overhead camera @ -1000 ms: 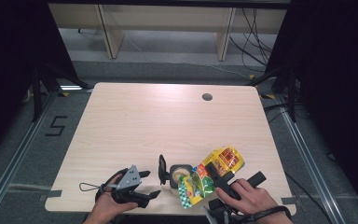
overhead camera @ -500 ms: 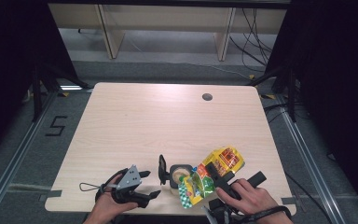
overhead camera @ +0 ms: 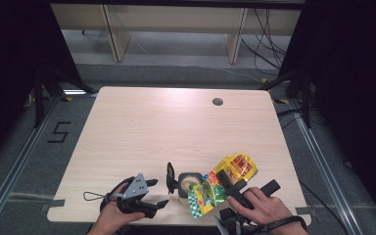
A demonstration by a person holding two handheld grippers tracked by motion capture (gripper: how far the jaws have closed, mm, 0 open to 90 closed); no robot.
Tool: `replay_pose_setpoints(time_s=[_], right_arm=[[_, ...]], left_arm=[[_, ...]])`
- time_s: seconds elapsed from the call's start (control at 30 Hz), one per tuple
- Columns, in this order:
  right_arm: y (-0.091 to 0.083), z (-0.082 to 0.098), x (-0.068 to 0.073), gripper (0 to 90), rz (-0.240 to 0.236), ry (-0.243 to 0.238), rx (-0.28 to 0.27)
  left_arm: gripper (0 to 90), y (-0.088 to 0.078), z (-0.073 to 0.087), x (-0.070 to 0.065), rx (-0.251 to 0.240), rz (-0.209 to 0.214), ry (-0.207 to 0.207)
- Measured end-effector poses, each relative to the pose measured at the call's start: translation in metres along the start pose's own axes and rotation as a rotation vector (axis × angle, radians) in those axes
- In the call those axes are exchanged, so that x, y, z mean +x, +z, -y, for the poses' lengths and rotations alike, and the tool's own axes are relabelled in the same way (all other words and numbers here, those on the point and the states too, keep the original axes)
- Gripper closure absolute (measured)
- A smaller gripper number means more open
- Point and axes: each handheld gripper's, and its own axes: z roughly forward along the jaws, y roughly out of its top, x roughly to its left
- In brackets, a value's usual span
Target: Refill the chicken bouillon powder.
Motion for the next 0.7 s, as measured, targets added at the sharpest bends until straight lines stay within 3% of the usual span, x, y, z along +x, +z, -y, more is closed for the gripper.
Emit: replay_pose_setpoints(time_s=[0.23, 0.3, 0.53, 0.57, 0.7], right_arm=[[-0.0019, 0.0077, -0.0034, 54.2, 0.011, -0.018, 0.009], [-0.0022, 0.0071, -0.0017, 54.2, 0.005, 0.007, 0.021], [-0.0019, 0.0056, -0.0021, 54.2, -0.001, -0.025, 0.002], [-0.0025, 0.0063, -0.0015, 54.2, -0.002, -0.002, 0.005], [-0.003, 0.0065, -0.0013, 54.2, -0.003, -0.001, 0.006]], left_arm=[[24.1, -0.0004, 0.0003, -0.0006, -0.005, -0.006, -0.005], [24.1, 0.0, 0.0002, -0.0005, -0.001, -0.002, -0.012], [24.1, -0.0008, 0.0001, -0.0003, -0.002, -0.006, -0.005], [24.1, -0.0012, 0.0001, 0.0, 0.002, -0.004, -0.002], [24.1, -0.0004, 0.0001, -0.0006, -0.004, -0.006, -0.005]])
